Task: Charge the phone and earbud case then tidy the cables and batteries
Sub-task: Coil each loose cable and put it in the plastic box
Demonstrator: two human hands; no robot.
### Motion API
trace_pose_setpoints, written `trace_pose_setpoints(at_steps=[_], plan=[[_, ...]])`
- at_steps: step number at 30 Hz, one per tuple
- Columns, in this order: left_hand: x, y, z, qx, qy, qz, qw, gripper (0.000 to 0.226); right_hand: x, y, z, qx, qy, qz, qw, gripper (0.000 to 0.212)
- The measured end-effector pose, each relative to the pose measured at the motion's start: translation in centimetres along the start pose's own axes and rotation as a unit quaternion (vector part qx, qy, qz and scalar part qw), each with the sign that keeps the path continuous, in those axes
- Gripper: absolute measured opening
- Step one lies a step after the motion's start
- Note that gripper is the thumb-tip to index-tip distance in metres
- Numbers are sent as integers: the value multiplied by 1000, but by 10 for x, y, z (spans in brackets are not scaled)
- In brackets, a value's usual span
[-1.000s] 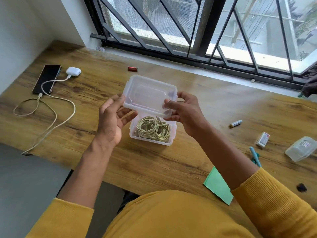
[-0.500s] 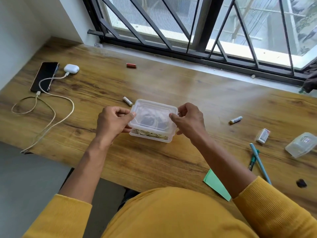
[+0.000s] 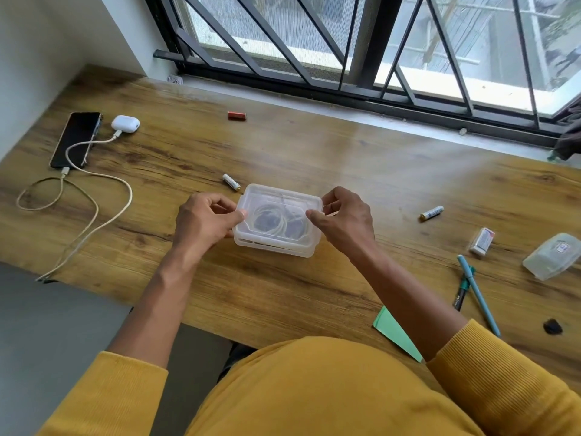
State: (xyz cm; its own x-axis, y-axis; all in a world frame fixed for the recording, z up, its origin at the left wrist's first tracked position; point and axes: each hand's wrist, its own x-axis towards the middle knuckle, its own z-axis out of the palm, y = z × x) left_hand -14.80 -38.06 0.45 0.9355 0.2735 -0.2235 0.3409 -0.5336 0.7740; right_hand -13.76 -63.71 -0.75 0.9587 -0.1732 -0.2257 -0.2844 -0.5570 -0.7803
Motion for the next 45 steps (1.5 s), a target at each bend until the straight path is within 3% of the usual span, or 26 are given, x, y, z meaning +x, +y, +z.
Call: trace_pose_setpoints(at_steps=[8,15,25,37,45], plan=[[2,-5,-3,13,-26,0,1000,17,-2,4,5,-1,4,-13,1000,23],[5,-1,-2,38,-33,13,999,44,0,6,6,-4,1,-23,1000,24],[12,-1,-2,64,-5,27,998,21,7,-1,6,-36,-16,-23,999,35],[12,-3,7,99,26,12,995,20,9,1,6,-39,-21,-44,998,41],[16,-15,7,-22,-44,-44,998,19,2,7,8,37,-5,-11,999,25]])
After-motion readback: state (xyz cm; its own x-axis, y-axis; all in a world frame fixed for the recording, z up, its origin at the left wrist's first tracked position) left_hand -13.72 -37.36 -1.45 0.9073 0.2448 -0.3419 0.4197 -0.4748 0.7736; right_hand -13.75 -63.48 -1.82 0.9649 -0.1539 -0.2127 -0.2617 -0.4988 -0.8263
